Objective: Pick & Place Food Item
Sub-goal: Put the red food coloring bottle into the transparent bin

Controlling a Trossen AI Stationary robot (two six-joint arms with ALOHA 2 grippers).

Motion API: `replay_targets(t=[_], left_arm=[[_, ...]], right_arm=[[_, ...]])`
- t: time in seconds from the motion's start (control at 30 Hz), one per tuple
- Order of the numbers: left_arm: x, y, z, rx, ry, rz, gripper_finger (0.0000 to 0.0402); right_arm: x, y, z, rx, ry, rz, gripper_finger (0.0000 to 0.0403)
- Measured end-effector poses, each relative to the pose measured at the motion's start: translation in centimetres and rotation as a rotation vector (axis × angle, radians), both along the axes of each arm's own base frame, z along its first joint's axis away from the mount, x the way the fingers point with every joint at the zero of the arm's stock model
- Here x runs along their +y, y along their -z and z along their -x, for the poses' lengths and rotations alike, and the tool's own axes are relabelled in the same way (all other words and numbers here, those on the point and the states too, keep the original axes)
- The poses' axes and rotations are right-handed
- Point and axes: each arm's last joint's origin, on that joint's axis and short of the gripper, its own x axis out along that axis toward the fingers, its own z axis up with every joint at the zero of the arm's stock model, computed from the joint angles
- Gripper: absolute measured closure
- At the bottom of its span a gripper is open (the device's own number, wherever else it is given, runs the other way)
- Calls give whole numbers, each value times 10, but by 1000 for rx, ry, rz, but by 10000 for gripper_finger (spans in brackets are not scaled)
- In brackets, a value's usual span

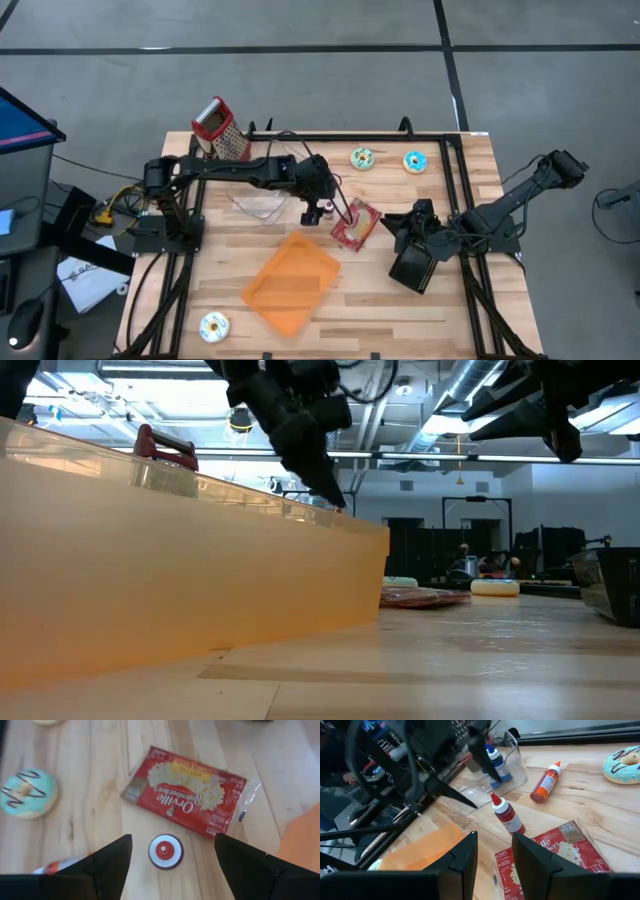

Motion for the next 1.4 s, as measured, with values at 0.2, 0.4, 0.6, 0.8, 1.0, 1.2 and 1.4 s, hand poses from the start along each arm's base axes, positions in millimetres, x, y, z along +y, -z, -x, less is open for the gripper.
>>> replay_targets(t=[0.2,0.4,0.6,0.8,1.0,1.2,1.4], left_arm=[[1,15,-7,21,-3,-1,123],[3,19,-10,16,-10,-7,124],[8,25,-10,41,-32,-19,124],[11,26,-8,57,-46,-14,124],[10,25,-8,51,-41,-8,124],[8,25,-10,40,-35,7,124],[8,26,-11,35,-47,17,138]], right_arm=[[0,0,0,-3,2,-6,288],[0,0,0,-4,2,-8,288],[0,0,0,-2,1,-3,288],[0,0,0,-1,0,0,288],[0,0,0,0,0,2,288],[0,0,0,2,-1,7,288],[0,0,0,1,1,8,288]])
